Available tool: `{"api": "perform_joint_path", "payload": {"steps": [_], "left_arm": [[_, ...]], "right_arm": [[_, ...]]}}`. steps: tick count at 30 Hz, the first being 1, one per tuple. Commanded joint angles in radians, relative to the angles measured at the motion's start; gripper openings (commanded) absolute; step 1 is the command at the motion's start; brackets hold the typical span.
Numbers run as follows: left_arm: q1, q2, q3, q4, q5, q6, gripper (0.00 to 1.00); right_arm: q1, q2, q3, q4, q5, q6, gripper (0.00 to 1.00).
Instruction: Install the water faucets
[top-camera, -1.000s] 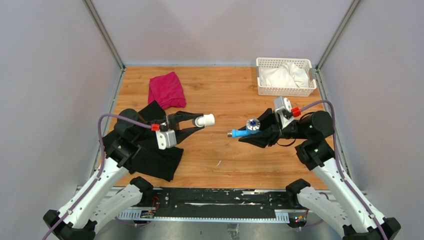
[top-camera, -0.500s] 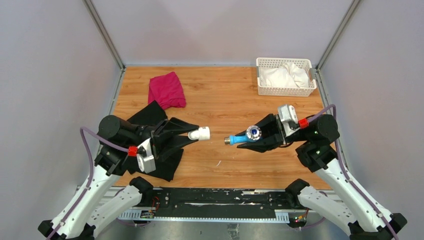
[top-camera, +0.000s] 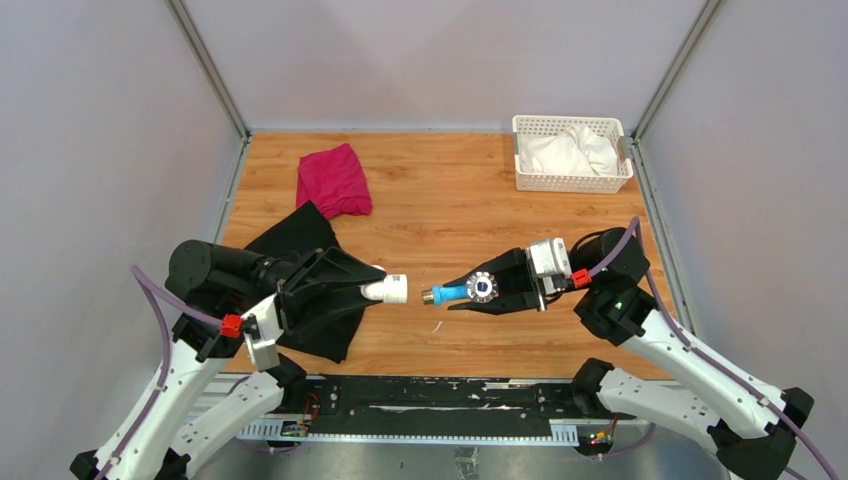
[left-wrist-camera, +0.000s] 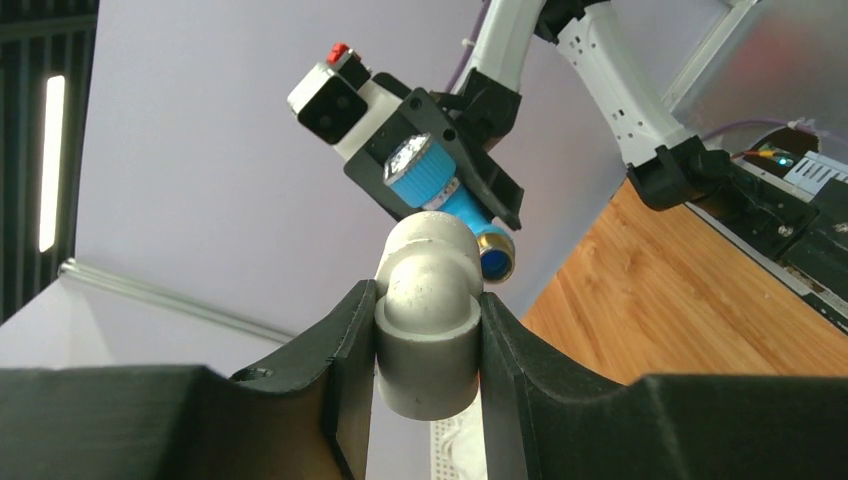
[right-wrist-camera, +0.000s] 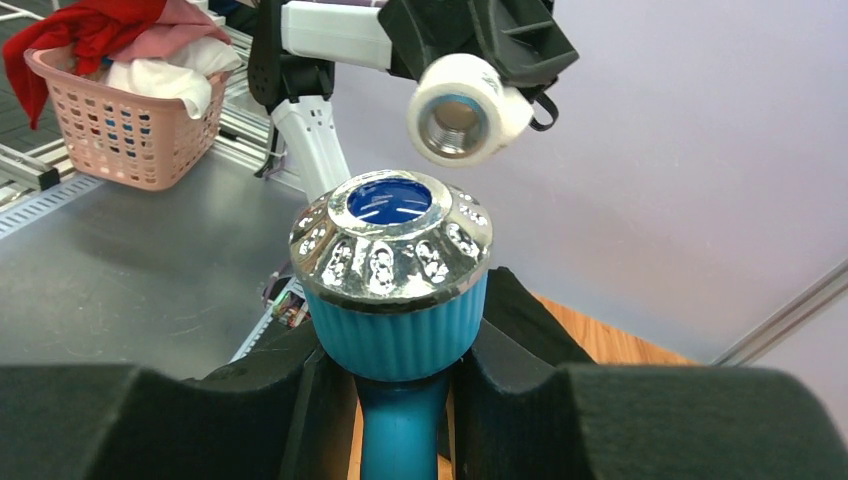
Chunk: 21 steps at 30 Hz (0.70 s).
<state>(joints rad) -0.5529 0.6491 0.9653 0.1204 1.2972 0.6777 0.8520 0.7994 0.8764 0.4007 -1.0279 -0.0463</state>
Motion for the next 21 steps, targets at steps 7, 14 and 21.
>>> {"api": "perform_joint_path", "payload": {"steps": [7, 14, 21], "left_arm": [[-0.001, -0.015, 0.036, 0.023, 0.077, -0.026, 0.00], [-0.001, -0.013, 0.041, 0.023, 0.059, -0.030, 0.00], [0.000, -0.003, 0.036, 0.025, 0.046, -0.035, 0.00]], "right_arm": [[0.041, 0.041, 0.063, 0.133, 0.083, -0.056, 0.00], [0.066, 0.055, 0.083, 0.148, 0.044, -0.050, 0.00], [0.094, 0.052, 0.089, 0.132, 0.022, -0.055, 0.00]]}}
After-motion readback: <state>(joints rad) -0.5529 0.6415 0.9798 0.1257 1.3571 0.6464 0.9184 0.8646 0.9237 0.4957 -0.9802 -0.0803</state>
